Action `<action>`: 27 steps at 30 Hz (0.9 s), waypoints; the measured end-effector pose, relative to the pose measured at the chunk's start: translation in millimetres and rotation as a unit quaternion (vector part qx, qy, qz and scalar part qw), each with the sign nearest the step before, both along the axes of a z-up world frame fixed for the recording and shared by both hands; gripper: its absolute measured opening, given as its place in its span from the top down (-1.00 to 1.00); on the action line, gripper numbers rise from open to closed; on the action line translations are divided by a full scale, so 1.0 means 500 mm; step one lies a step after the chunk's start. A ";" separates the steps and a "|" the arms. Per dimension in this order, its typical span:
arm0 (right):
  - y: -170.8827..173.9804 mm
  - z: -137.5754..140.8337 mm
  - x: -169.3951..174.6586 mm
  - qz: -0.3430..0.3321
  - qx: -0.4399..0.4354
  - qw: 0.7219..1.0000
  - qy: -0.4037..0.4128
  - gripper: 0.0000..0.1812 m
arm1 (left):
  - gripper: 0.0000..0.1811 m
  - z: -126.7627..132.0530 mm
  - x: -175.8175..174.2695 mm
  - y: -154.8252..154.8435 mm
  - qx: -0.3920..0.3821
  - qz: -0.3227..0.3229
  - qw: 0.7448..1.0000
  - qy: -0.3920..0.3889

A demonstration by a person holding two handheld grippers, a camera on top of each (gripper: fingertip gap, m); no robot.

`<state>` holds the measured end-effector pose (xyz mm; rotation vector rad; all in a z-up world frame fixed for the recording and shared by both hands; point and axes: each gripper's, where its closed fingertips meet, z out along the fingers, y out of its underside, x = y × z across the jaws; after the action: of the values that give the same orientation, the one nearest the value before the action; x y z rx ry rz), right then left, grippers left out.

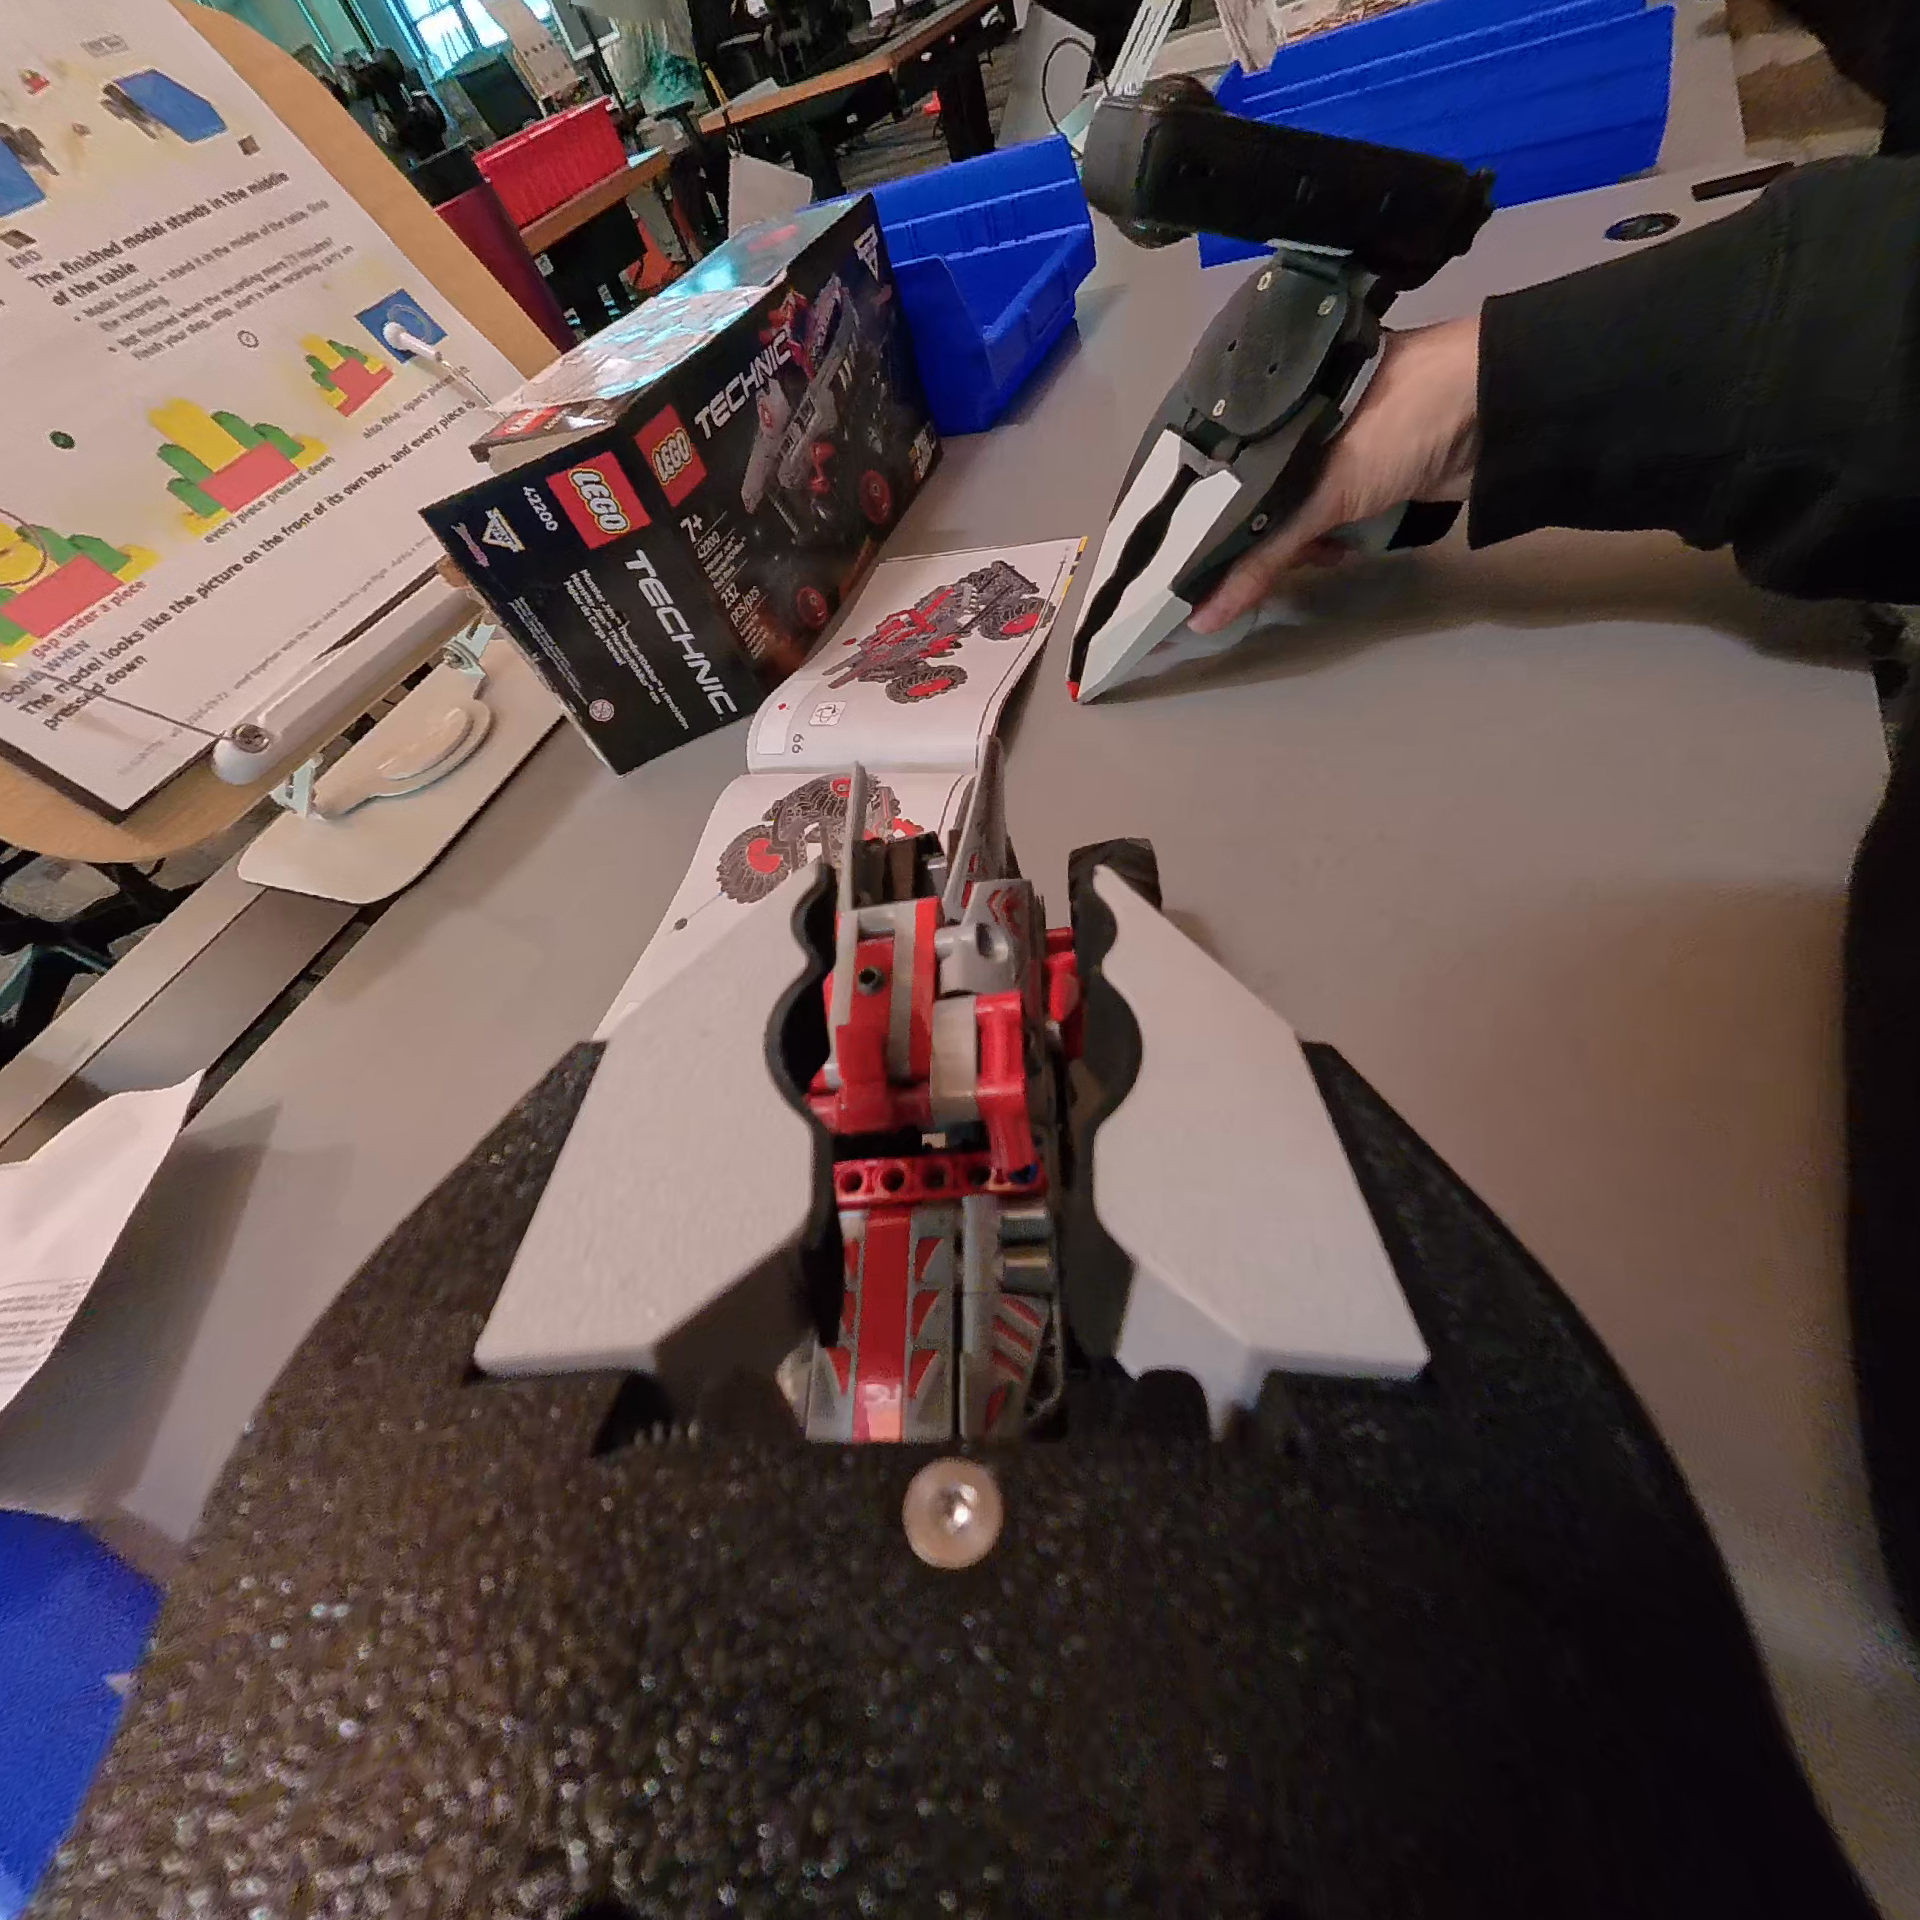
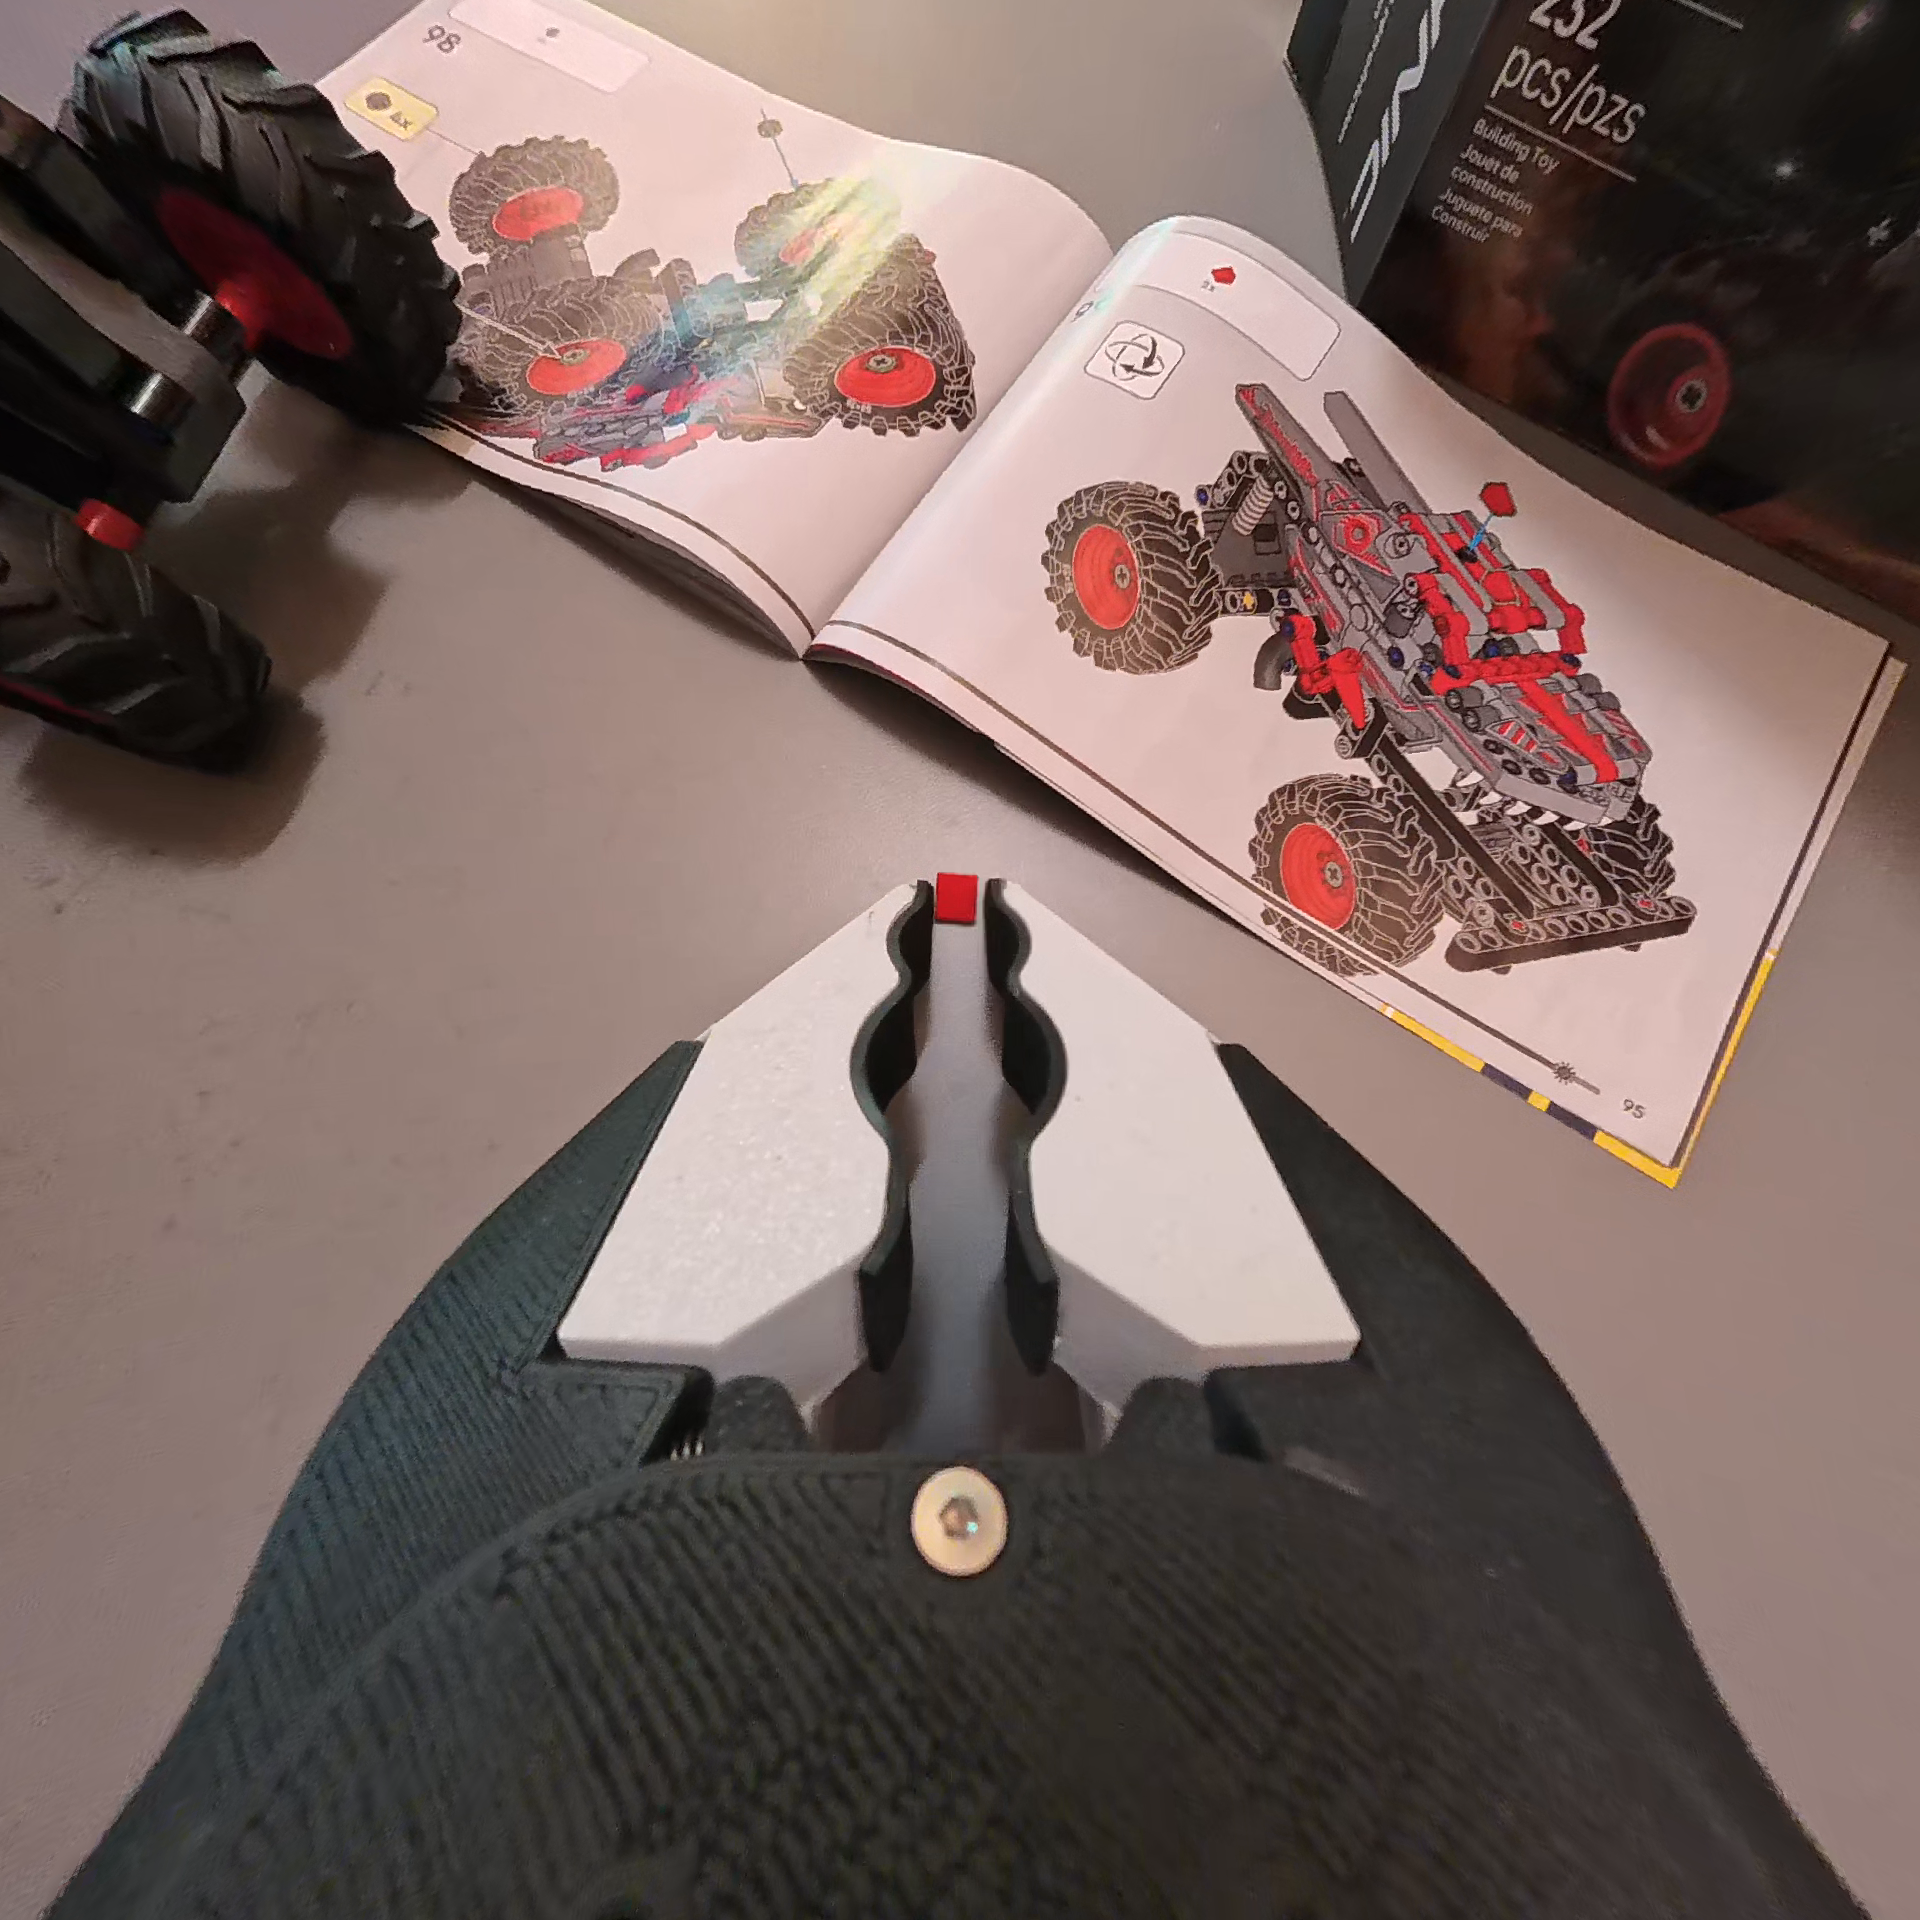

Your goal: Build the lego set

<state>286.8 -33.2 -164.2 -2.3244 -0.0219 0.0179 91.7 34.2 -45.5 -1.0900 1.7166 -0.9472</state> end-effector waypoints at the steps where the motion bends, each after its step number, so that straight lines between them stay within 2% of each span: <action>1: 0.001 0.000 0.002 -0.001 0.000 1.000 -0.003 0.90 | 0.52 -0.001 -0.001 0.001 0.001 0.001 1.000 0.001; 13: 0.002 0.001 0.004 0.008 -0.002 1.000 -0.020 0.93 | 0.53 -0.006 -0.002 0.001 -0.001 0.002 1.000 0.002; 18: 0.005 0.015 -0.015 0.055 0.007 0.998 -0.029 0.93 | 0.52 -0.004 -0.007 0.011 -0.003 0.011 1.000 -0.001; 22: 0.042 0.123 -0.094 0.160 0.096 0.982 -0.033 0.93 | 0.47 0.003 -0.020 0.032 -0.031 0.028 0.999 -0.007; 25: 0.078 0.209 -0.184 0.254 0.146 0.955 -0.043 0.94 | 0.40 -0.009 -0.032 0.038 -0.056 0.024 0.998 0.009; 27: 0.100 0.246 -0.251 0.317 0.156 0.935 -0.045 0.94 | 0.42 -0.017 -0.036 0.037 -0.057 0.018 0.998 0.017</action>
<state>161.4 16.9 -41.4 -1.9093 -0.7642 0.2164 73.7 52.7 -54.0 -1.2123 1.6813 -1.0191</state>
